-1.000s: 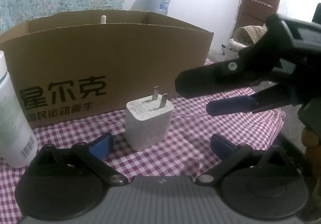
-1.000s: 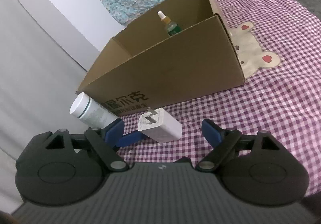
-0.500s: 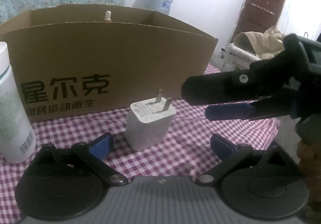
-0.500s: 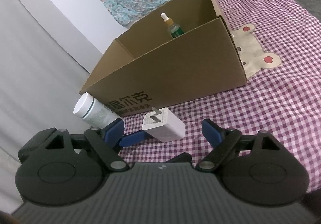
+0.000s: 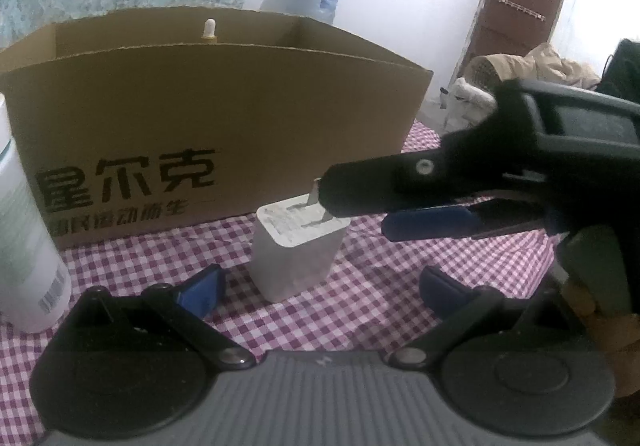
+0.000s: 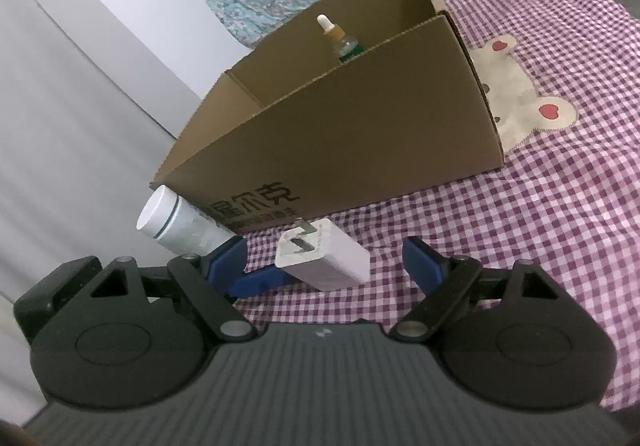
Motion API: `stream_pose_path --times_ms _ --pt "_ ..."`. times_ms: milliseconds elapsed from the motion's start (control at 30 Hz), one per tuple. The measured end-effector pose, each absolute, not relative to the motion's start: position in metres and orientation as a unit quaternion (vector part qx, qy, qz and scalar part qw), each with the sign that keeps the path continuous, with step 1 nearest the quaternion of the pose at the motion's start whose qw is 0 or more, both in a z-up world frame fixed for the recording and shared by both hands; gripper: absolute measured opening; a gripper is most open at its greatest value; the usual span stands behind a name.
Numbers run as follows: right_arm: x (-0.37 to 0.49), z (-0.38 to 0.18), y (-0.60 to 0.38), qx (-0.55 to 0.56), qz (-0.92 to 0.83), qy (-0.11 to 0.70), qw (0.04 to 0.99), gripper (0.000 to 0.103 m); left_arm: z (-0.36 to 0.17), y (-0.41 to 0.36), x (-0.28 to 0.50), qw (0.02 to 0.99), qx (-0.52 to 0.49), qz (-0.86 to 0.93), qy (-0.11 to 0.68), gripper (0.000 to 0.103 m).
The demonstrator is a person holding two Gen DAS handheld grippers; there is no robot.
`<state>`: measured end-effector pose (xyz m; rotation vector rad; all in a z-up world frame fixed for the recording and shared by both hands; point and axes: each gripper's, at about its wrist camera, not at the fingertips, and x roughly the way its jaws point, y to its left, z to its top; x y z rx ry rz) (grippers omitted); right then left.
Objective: Organize rigid objects
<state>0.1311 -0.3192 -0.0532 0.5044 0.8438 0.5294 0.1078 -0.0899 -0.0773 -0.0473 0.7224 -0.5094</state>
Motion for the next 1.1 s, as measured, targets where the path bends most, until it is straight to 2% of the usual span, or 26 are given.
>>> stream_pose_path --times_ms 200,400,500,833,1100 --pt "0.139 -0.058 -0.325 0.246 0.246 0.404 0.846 0.085 -0.079 -0.091 0.109 0.906 -0.024 -0.245 0.344 0.102" --pt "0.143 -0.057 -0.333 0.253 0.244 0.393 0.85 0.083 -0.076 -0.093 0.11 0.912 -0.012 -0.23 0.339 0.095" --pt "0.145 -0.058 -0.335 0.257 0.253 0.388 0.848 0.077 -0.075 -0.096 0.11 0.916 -0.001 -0.224 0.333 0.093" --pt "0.159 -0.062 -0.325 0.266 0.272 0.394 0.837 0.052 -0.077 -0.108 0.115 0.921 0.023 -0.207 0.329 0.068" --pt "0.156 -0.064 -0.309 0.247 0.282 0.4 0.836 0.052 -0.076 -0.107 0.116 0.926 0.021 -0.194 0.324 0.053"
